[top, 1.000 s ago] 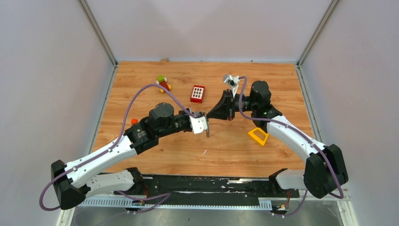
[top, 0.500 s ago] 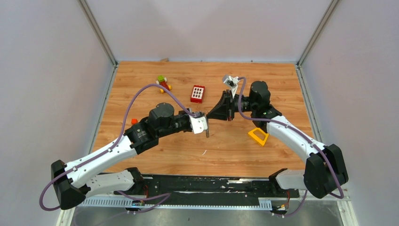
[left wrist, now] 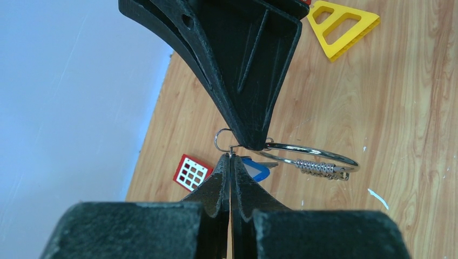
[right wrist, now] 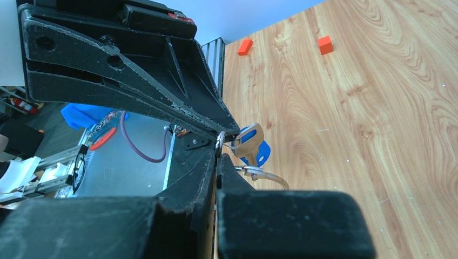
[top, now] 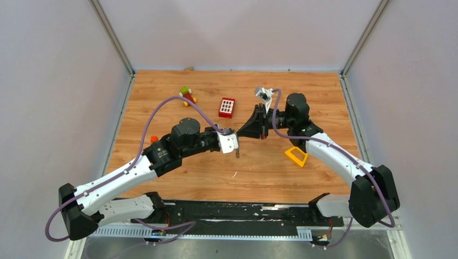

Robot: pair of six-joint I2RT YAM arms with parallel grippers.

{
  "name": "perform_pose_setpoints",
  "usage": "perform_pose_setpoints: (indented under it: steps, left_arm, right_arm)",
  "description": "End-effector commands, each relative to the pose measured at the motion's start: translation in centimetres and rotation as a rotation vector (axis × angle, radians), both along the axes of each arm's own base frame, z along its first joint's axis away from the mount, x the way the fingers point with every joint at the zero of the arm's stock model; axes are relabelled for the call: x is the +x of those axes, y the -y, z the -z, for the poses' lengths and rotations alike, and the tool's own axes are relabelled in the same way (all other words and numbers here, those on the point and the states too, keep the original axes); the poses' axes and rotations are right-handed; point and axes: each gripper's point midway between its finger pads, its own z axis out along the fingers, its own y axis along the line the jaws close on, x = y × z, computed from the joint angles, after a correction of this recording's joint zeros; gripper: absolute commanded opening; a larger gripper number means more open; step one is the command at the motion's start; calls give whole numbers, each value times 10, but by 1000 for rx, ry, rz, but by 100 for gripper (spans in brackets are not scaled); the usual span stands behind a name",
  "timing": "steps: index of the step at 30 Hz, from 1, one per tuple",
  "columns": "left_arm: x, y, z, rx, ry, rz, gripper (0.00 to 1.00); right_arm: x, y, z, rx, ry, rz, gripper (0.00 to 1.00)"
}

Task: Put the keys on the keyring

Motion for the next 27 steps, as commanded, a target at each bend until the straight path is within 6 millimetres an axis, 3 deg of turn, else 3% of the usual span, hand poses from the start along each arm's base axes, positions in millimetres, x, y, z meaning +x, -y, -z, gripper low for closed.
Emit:
perform_pose_setpoints:
  steps: [1,27]
  left_arm:
    - [-1,9,-40,-108,53,18,0]
    - [-2,9,-32,-107,36,24,0]
  right_arm:
    - [-4,-4,-3,3,27,-16,0]
    - [-5,-3,-4,0,40,-10,0]
